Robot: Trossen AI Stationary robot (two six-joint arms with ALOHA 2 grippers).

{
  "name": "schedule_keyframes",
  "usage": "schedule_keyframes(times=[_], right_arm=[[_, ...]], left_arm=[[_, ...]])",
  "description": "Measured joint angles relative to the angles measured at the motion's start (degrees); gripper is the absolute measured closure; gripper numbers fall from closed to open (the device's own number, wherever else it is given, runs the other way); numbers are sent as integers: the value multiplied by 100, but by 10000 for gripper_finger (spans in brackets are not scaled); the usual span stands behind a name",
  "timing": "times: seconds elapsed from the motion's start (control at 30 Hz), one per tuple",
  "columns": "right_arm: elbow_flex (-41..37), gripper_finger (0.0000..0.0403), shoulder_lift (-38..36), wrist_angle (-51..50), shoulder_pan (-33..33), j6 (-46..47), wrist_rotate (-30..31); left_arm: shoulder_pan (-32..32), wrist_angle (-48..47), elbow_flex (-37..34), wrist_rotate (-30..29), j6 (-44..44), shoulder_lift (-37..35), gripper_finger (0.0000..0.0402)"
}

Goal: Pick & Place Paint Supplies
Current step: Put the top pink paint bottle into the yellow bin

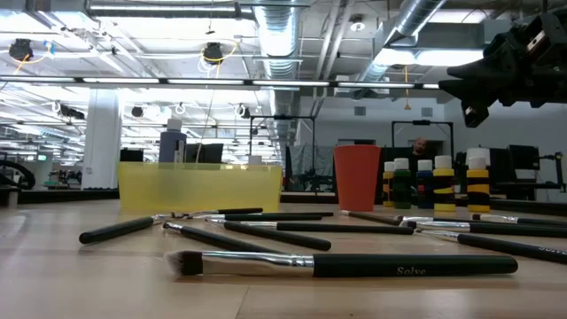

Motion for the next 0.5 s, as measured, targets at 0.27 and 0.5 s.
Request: schedule_keyframes(times=[0.27,0.5], right_arm=[[-1,283,2,2,0,2,0],[0,283,0,2,0,1,0]], left_arm=[[-1,82,-520,-117,-420,-415,163],[-1,287,-519,-118,38,-382,163]])
